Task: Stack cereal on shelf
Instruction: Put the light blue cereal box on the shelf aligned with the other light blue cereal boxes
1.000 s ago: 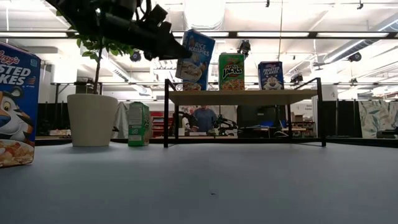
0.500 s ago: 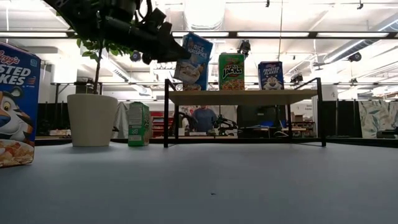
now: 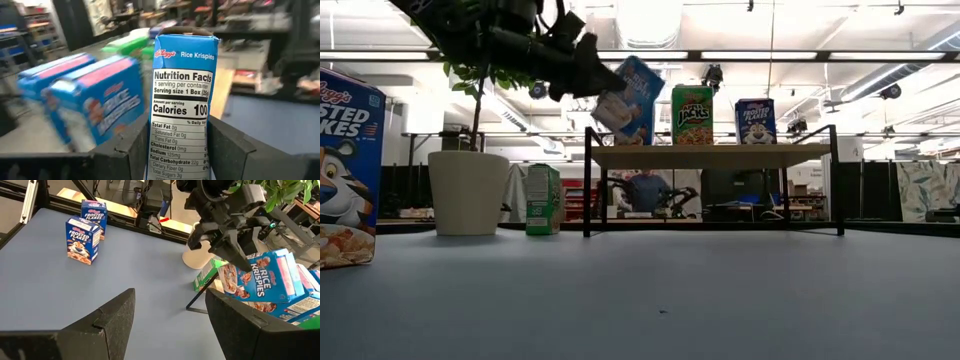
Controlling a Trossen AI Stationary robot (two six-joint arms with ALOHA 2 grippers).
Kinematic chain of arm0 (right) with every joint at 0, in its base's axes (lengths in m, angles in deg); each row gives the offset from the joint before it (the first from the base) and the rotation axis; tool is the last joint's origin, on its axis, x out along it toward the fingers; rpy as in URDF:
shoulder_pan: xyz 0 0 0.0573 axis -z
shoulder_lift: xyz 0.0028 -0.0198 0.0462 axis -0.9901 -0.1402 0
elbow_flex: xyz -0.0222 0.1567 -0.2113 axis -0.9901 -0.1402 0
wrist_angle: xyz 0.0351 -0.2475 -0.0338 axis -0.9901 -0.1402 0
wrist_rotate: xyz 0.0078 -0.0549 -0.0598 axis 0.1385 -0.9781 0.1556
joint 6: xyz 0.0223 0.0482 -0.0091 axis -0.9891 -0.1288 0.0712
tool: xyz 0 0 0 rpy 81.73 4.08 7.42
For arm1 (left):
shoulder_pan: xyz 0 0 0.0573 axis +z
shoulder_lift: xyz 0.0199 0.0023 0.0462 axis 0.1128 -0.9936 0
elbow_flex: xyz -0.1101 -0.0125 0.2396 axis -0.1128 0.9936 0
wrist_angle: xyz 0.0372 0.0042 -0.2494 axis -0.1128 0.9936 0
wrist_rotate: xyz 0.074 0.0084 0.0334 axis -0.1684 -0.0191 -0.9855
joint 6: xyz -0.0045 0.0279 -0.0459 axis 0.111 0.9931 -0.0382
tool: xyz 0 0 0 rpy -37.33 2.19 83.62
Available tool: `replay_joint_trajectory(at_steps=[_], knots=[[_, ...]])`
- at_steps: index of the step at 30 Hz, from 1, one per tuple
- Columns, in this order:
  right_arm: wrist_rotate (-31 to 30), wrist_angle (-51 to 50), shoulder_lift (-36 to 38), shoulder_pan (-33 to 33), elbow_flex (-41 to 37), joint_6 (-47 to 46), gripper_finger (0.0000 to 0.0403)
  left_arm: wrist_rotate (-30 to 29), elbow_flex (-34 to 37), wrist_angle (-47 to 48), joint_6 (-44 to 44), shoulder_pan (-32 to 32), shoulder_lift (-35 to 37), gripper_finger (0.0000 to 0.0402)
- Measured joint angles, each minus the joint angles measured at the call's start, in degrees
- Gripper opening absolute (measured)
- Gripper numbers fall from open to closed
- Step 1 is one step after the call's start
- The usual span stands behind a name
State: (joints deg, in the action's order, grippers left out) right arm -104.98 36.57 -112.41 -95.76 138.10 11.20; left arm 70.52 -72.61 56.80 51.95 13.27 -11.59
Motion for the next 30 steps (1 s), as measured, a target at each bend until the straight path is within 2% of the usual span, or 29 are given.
replay_joint_trajectory(at_steps=[2,6,8,13,18,25,30], knots=[[0.0,0.0,0.0,0.0,0.0,0.0,0.0233,5.1,0.0,-2.4,-1.7,-0.3,0.0,0.0149],[-3.0,1.0,-0.2,0.0,-0.1,1.1,0.0233,26.4,0.0,-11.8,-1.5,-2.1,0.1,0.0141],[-5.9,3.3,-0.5,0.0,-0.1,1.9,0.0233,30.7,0.0,-14.9,-1.6,-3.4,0.3,0.0138],[-5.8,14.0,-1.6,2.0,-1.7,4.8,0.0233,31.0,0.0,-16.2,0.2,-5.2,0.3,0.0138],[3.5,20.4,-4.3,6.2,-1.9,4.6,0.0233,31.0,0.0,-16.3,0.0,-5.3,0.3,0.0138],[4.1,28.3,-7.3,8.9,-1.9,4.5,0.0233,30.6,0.1,-16.6,-0.3,-5.2,0.3,0.0138],[2.7,27.7,-5.7,8.9,-1.9,4.5,0.0233,31.0,0.1,-18.6,-3.0,-5.2,0.3,0.0138]])
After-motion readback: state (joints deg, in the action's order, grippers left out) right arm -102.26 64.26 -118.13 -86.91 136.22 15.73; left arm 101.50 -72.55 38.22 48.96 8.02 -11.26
